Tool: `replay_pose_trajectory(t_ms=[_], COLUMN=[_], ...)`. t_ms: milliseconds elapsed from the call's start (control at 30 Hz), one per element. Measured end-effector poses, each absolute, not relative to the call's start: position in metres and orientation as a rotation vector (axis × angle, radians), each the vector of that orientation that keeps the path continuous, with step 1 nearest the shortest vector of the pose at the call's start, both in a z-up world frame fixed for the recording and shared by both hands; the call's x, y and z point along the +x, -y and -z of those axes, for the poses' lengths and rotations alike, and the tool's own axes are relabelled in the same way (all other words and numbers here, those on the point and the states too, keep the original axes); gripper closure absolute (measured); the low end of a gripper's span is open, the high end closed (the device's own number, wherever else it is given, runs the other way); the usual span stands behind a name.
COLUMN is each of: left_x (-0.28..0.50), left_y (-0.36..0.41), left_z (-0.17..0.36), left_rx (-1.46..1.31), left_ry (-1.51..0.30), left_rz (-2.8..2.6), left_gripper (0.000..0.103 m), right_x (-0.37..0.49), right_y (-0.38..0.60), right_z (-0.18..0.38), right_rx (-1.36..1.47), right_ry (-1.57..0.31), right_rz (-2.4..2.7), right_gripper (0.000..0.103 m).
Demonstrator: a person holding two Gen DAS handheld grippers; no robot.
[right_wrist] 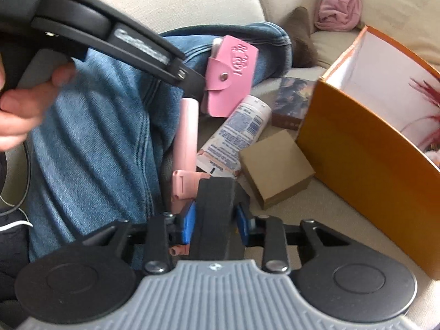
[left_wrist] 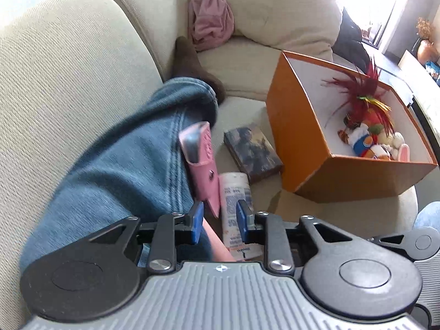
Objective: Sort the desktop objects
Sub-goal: 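Grasp the pink card wallet with the left tool while the right grasps a black case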
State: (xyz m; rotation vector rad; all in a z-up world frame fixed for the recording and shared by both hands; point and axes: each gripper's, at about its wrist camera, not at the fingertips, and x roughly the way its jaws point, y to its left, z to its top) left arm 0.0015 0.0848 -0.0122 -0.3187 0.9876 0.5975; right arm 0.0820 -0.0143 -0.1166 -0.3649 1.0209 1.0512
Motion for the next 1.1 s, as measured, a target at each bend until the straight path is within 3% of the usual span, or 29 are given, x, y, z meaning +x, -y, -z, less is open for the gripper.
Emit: replay_pose_trajectory(t_ms=[267, 500, 667, 700, 733, 933, 1100], left_x=[0.004, 0.009, 0.018, 0.020, 0.024, 0.056, 0.082], left_y=[-0.087, -0.086, -0.094, -0.097, -0.100, -0.129, -0.170], left_z=[0.009, 0.014, 0.011, 0.009, 0.007, -0.004, 0.008], left_rx=[-0.312, -0.291, -0.248, -0.238, -0.223, -0.122, -0.218], left_ry=[-0.984, -1.008, -1.022, -1.025, -1.028, -1.093, -1.168], left_rz=[-0.609, -0.607, -0.615, -0.611, -0.598, -0.547, -0.501], left_gripper=[0.072, 0.072, 0.061, 0.052, 0.050, 0.044, 0.044], right_x=[0.073, 0.070, 0.079, 0.083, 0.086, 0.103, 0.129], right_y=[0.009, -0.004, 0.008, 0.013, 0.019, 0.053, 0.087], right_z=[0.118, 0.129, 0.122, 0.118, 0.115, 0.100, 0.101], right_rx=[-0.400, -0.462, -0.400, -0.396, -0.389, -0.433, -0.388], right_ry=[-1.052, -1.058, -1.078, -1.088, -1.100, -1.116, -1.116], right_rz=[-1.069, -1.019, -0.899, -0.892, -0.888, -0.813, -0.663], right_gripper=[0.060, 0.059, 0.065, 0.065, 0.065, 0.065, 0.065])
